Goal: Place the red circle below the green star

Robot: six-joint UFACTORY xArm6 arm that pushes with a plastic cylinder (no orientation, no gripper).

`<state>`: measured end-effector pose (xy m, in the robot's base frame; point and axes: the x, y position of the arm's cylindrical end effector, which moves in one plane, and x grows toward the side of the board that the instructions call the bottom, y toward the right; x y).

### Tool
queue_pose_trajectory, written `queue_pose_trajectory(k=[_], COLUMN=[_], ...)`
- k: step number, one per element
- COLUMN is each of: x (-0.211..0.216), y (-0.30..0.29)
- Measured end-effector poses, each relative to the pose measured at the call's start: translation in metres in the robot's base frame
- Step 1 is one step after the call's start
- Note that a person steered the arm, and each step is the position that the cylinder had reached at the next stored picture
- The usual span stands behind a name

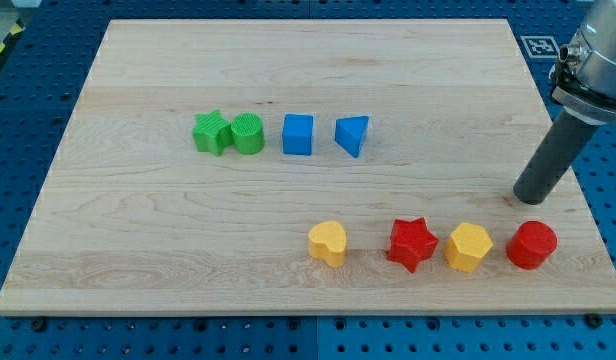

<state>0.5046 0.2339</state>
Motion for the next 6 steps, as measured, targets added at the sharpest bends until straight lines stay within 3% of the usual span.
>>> queue_pose_trajectory(k=[6], x=[0.021], y=[0.042])
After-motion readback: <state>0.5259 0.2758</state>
